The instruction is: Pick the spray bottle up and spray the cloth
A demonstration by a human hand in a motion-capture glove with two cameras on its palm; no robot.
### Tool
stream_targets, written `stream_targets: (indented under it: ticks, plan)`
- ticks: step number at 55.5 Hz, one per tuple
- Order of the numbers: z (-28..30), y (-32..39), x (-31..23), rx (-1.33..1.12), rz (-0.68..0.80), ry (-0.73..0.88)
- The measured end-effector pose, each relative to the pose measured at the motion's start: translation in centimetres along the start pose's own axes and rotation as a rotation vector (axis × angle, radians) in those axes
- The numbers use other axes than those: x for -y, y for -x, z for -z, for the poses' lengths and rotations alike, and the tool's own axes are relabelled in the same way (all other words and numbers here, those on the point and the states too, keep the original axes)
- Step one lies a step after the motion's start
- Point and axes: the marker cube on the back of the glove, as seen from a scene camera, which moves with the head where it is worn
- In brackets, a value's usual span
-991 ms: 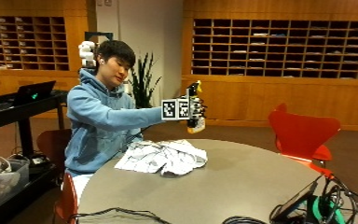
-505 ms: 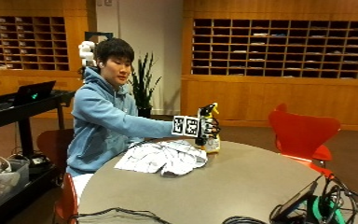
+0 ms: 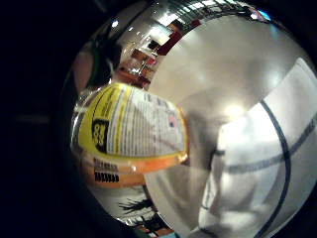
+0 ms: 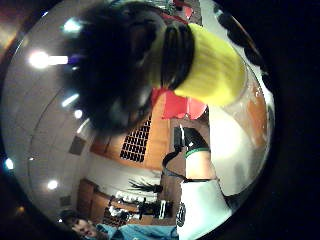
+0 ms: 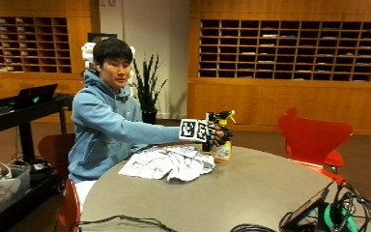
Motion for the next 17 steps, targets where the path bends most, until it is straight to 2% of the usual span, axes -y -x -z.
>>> stream_targets:
  ticks: [17]
  plan:
    - [2.7,0.8,-1.2,-0.005,0.046,-0.054]
